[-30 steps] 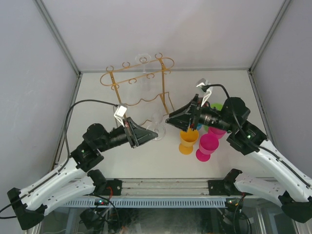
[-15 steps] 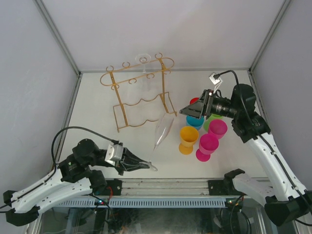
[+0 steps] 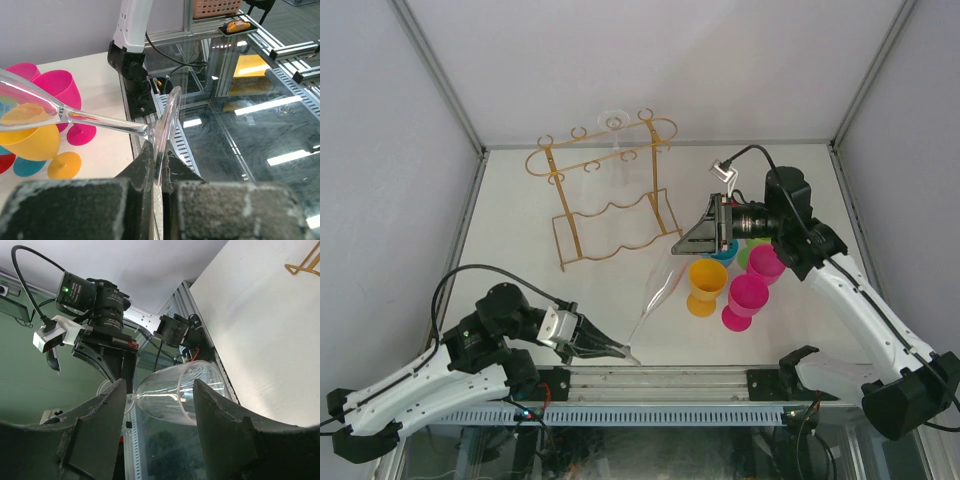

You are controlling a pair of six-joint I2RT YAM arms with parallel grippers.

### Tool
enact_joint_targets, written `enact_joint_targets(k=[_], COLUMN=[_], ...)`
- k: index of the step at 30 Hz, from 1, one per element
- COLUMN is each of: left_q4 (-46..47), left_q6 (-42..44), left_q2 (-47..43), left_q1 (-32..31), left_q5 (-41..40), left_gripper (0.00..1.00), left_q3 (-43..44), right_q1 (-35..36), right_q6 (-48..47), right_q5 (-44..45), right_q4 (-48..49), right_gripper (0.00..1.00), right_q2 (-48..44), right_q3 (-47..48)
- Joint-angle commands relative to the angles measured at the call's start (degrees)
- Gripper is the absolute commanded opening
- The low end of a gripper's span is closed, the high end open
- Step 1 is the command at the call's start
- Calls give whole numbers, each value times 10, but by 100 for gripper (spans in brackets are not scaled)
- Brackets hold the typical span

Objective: Take the wine glass off the wine glass rack
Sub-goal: Place the wine glass at the center of the board.

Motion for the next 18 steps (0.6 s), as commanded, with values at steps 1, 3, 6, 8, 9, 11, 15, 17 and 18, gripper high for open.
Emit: enact_joint_targets(k=[1, 3, 6, 8, 9, 11, 15, 17, 18], left_q4=[18, 14, -12, -37, -46, -57, -64, -64, -67], left_q6=[26, 29, 51, 70, 80, 92, 101, 102, 104], left_q2=[0, 0, -4, -4, -4, -5, -10, -14, -17], left_q1=[-2, -2, -2, -2, -2, -2, -2, -2, -2], left_q5=[20, 17, -3, -10, -11, -13, -11, -17, -26], left_gripper=[0, 0, 0, 0, 0, 0, 0, 0, 0], left_q3=[21, 22, 27, 33, 36, 43, 51, 54, 54], right_q1=[2, 1, 7, 17, 22, 27, 26, 25, 31], right_q6=[-5, -4, -2, -21, -34, -46, -52, -49, -47], right_q5=[-27, -50, -120, -155, -166, -175, -173, -177, -192], right_q4=[16, 16, 17, 4, -6, -23, -45, -47, -44], right_gripper=[55, 52, 49, 50, 50, 49, 45, 40, 38], right_q2=[-4, 0, 13, 22, 25, 31, 41, 45, 48], right_q3=[5, 5, 5, 6, 6, 6, 5, 5, 5])
